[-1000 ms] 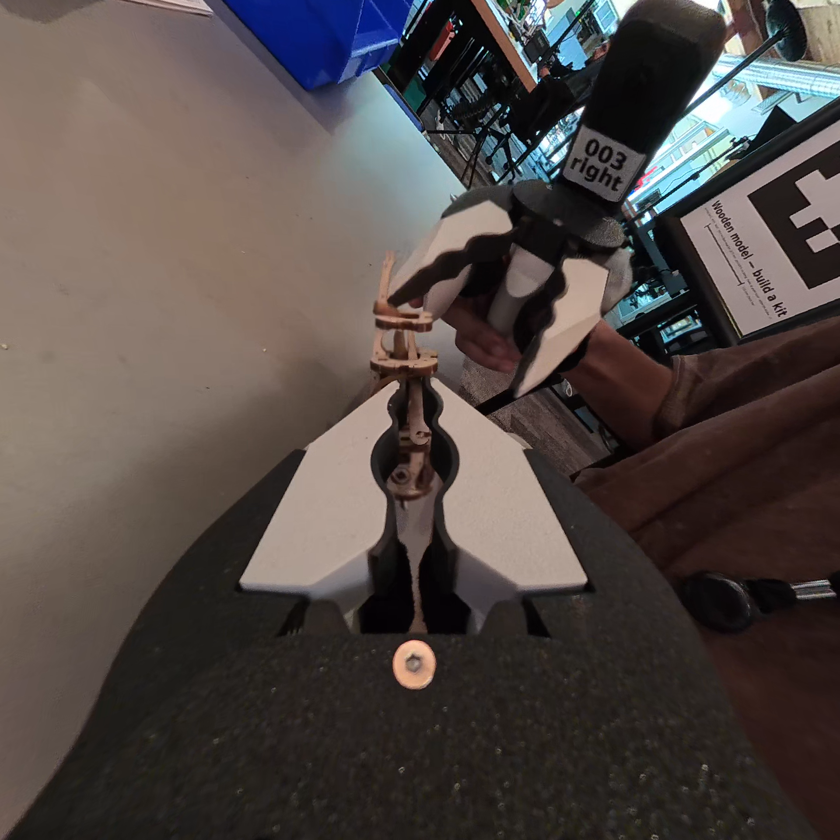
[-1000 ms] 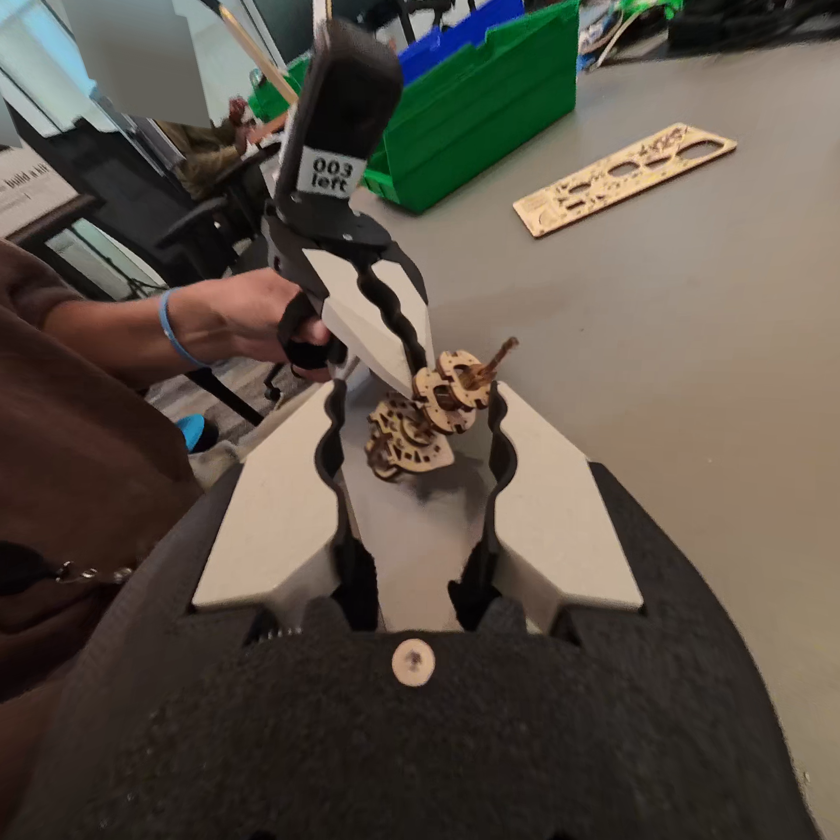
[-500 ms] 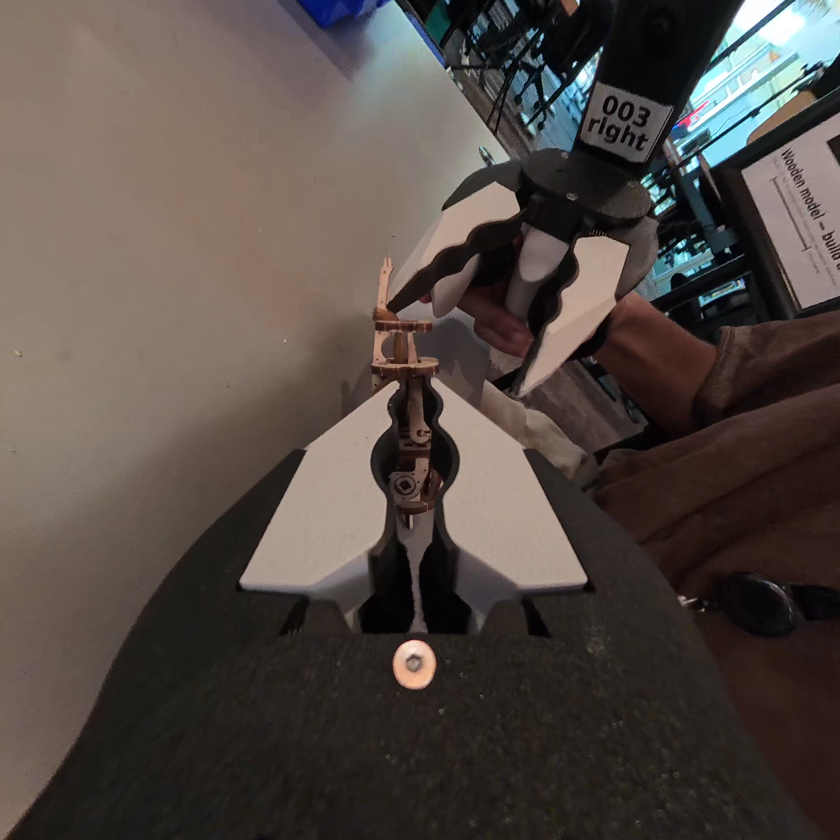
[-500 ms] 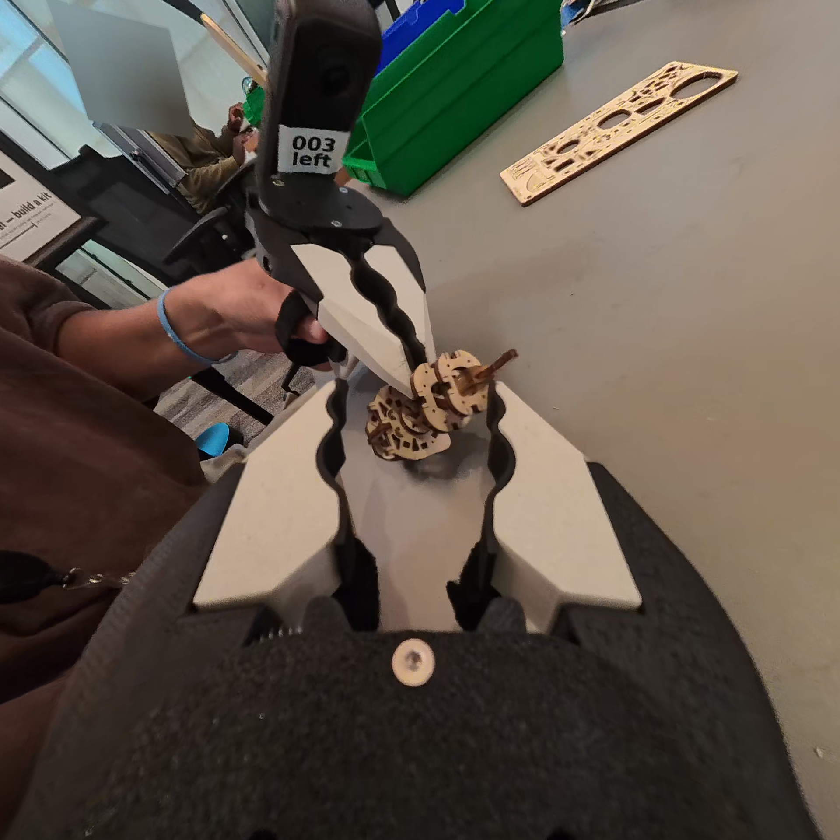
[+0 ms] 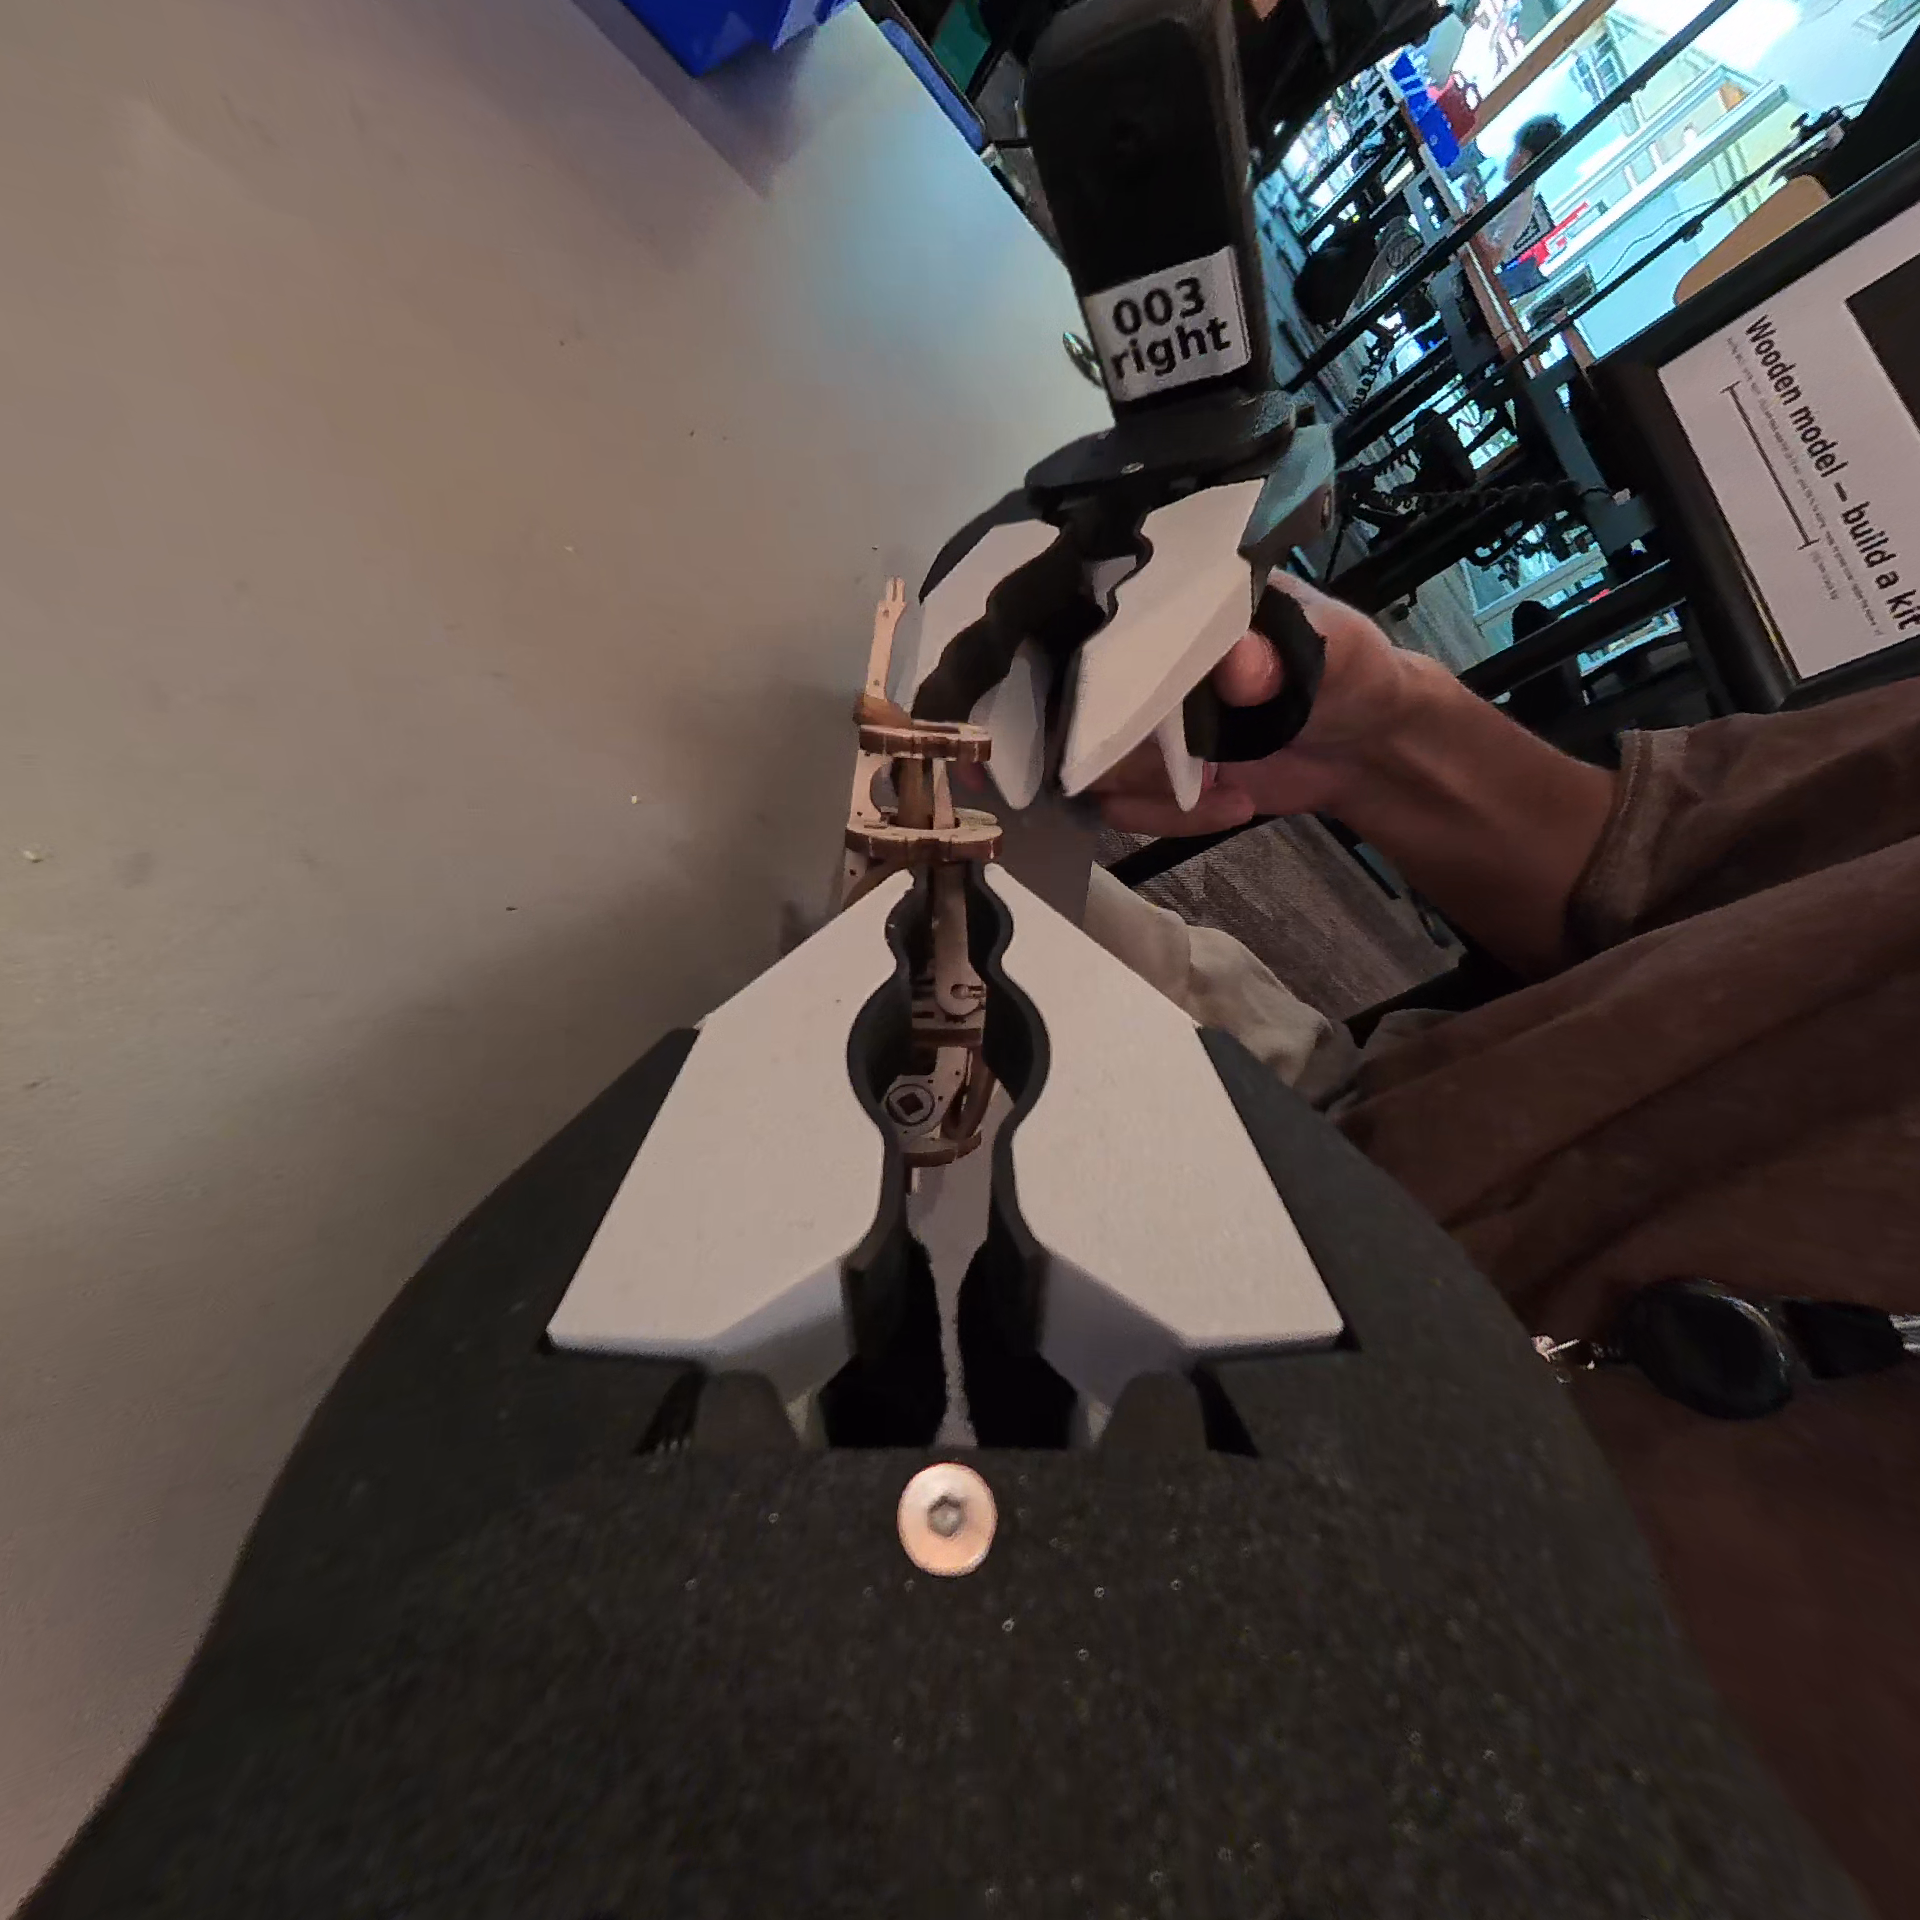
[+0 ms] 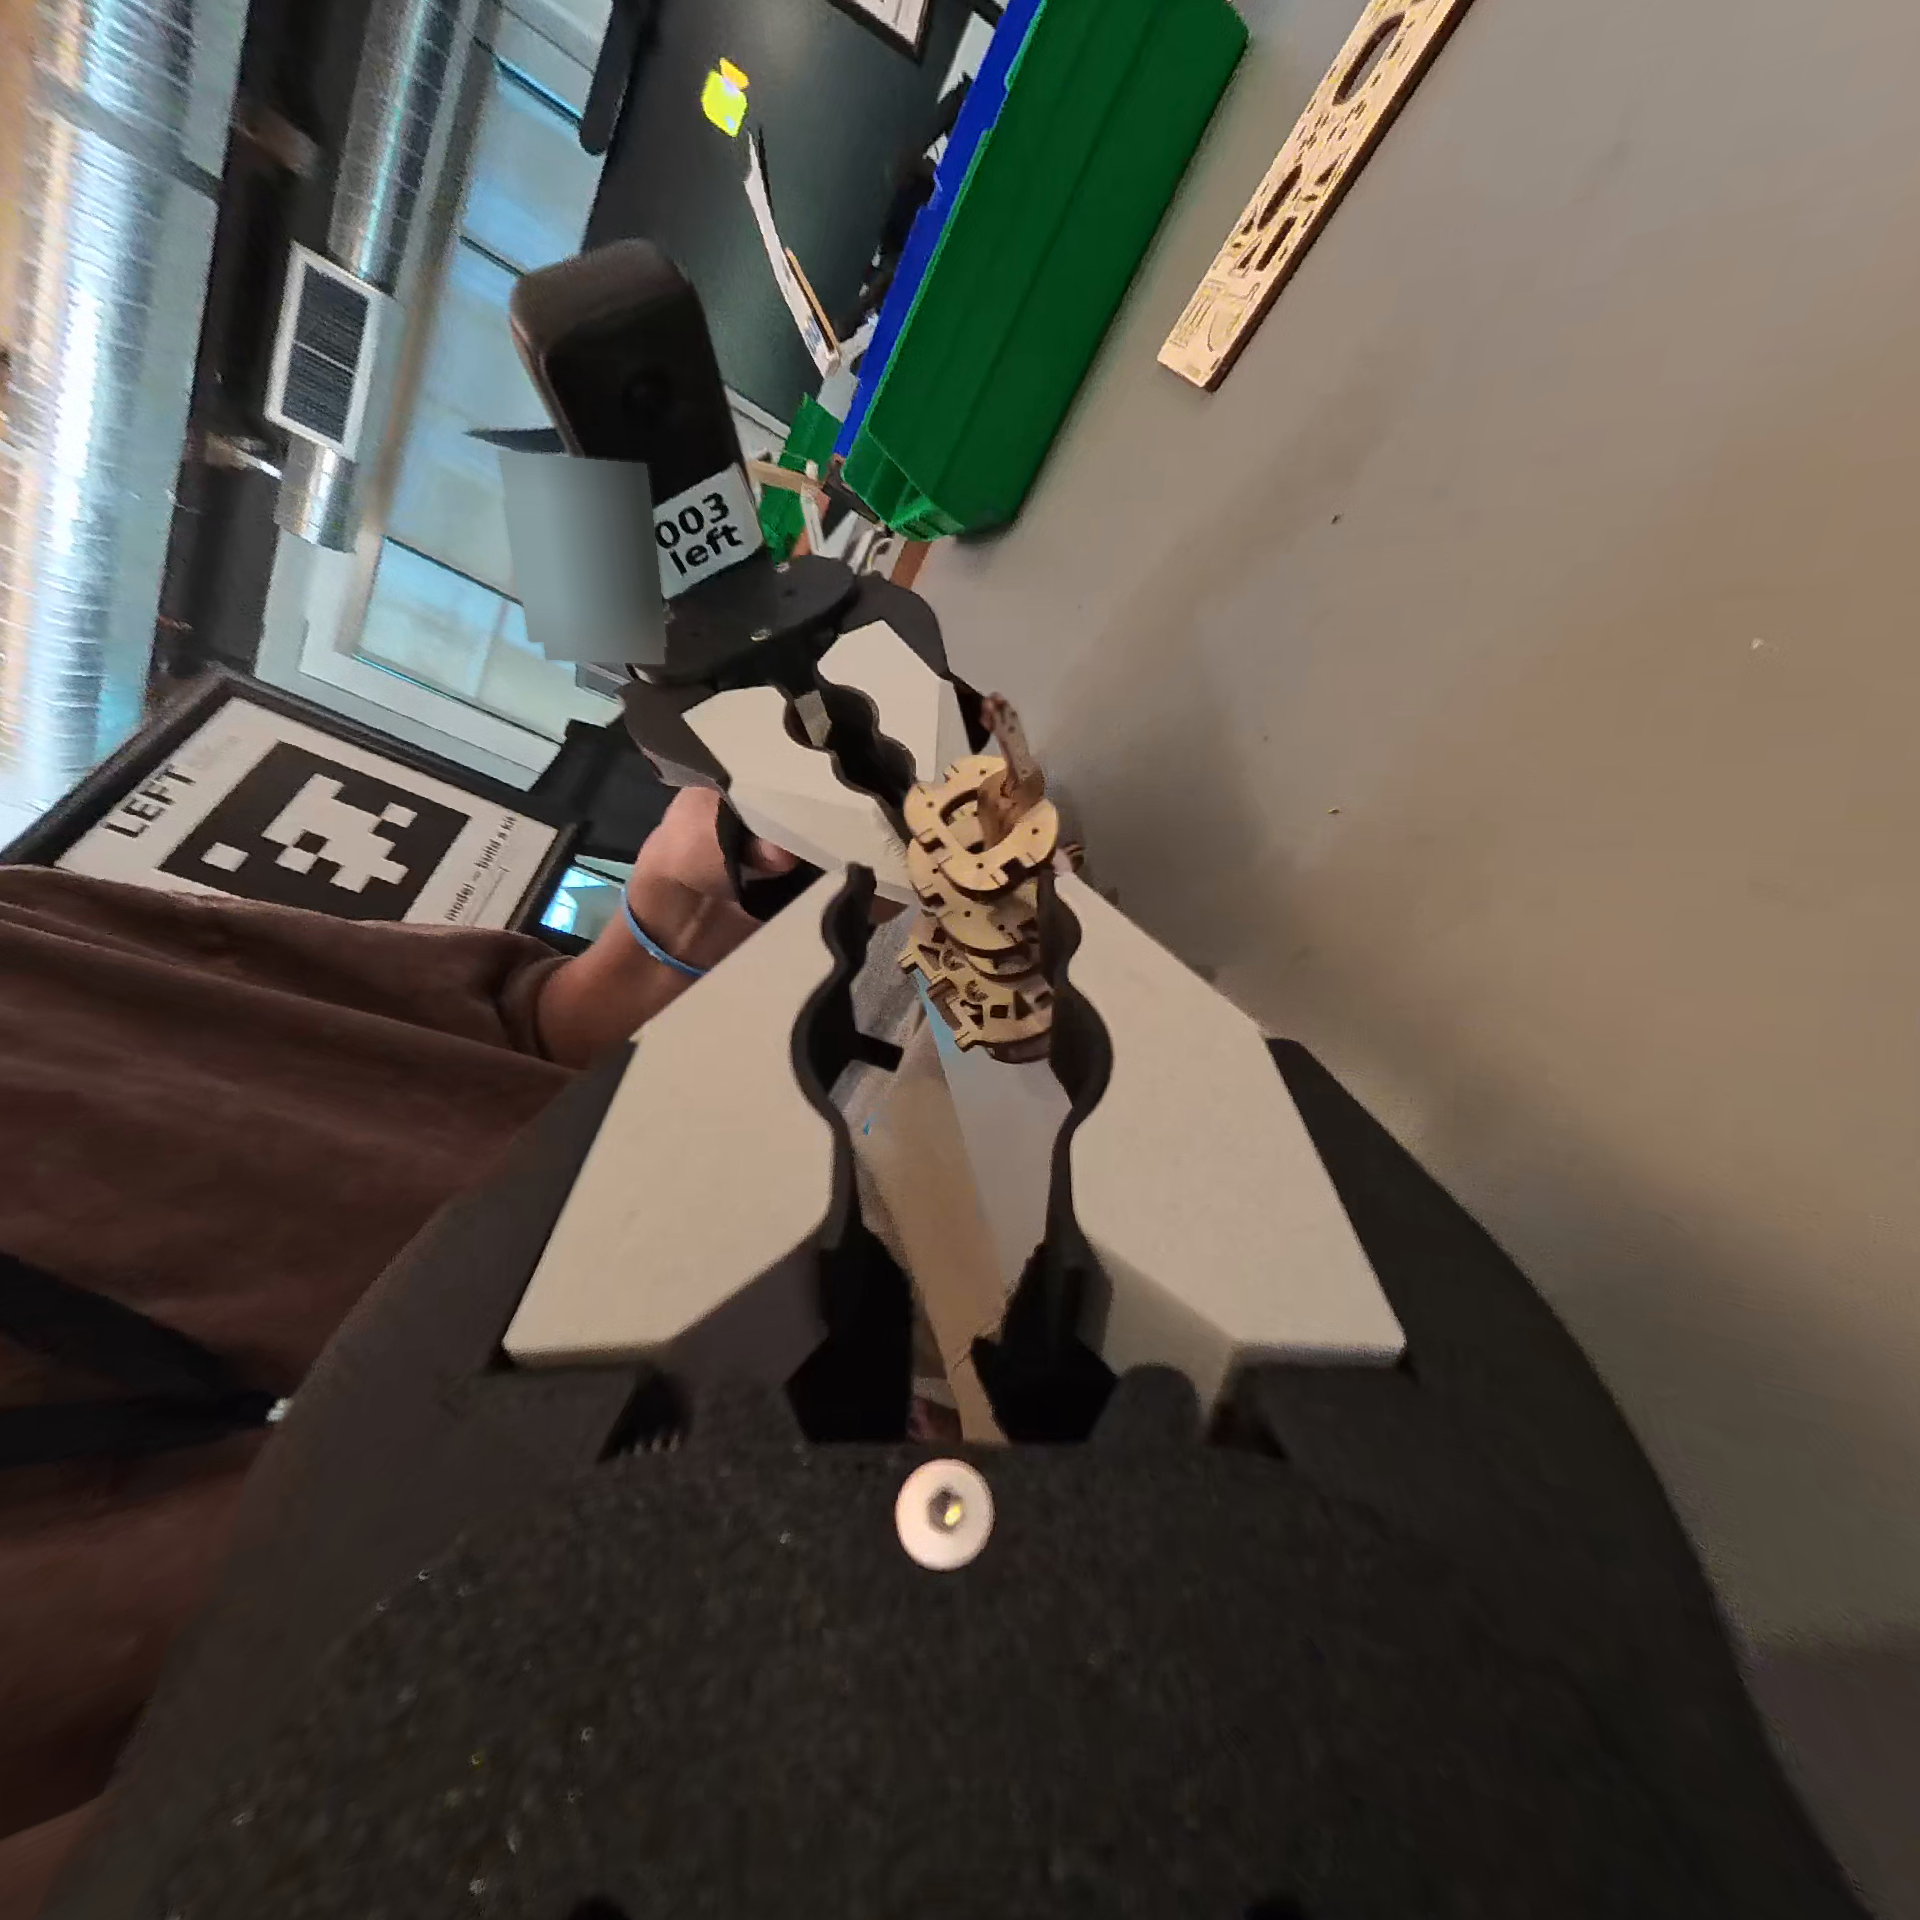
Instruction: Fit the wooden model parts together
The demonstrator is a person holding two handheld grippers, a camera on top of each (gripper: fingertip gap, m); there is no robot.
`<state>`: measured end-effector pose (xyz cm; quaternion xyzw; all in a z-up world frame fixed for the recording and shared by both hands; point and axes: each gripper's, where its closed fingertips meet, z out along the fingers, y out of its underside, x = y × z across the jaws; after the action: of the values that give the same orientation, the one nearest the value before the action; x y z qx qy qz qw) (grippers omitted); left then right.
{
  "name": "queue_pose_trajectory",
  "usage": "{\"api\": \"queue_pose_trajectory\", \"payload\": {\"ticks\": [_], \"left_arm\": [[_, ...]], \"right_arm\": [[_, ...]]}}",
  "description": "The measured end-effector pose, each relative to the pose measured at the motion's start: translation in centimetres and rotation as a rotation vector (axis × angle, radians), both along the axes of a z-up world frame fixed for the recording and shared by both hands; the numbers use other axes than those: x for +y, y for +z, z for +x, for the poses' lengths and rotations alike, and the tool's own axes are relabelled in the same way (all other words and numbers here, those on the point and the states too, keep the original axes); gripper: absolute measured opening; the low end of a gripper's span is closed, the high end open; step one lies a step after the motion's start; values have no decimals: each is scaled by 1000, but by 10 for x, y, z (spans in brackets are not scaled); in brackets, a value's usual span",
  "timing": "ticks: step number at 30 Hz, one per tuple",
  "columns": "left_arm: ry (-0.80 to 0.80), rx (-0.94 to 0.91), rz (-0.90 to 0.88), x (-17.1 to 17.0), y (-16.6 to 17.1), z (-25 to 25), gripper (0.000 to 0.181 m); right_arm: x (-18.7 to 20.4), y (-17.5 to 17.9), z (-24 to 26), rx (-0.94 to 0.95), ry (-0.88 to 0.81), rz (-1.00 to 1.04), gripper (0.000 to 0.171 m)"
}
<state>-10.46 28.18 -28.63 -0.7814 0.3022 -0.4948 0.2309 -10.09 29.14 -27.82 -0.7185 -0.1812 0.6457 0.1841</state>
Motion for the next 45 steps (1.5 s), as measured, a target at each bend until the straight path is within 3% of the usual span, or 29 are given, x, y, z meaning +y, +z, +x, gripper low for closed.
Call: {"api": "queue_pose_trajectory", "payload": {"ticks": [7, 15, 25, 36, 45], "left_arm": [[26, -63, -24, 1, 8, -2, 3], [67, -241, -123, 1, 21, 0, 3], [95, -309, -167, 2, 21, -2, 3], [81, -538, -317, 1, 43, -3, 3], [97, -447, -234, 3, 34, -8, 8]], "right_arm": [[3, 4, -2, 52, -43, -46, 10], [6, 19, -5, 187, -83, -77, 8], [5, 18, -6, 157, -79, -21, 8], [4, 38, -7, 265, -74, 31, 3], [7, 27, -7, 211, -80, -14, 2]]}}
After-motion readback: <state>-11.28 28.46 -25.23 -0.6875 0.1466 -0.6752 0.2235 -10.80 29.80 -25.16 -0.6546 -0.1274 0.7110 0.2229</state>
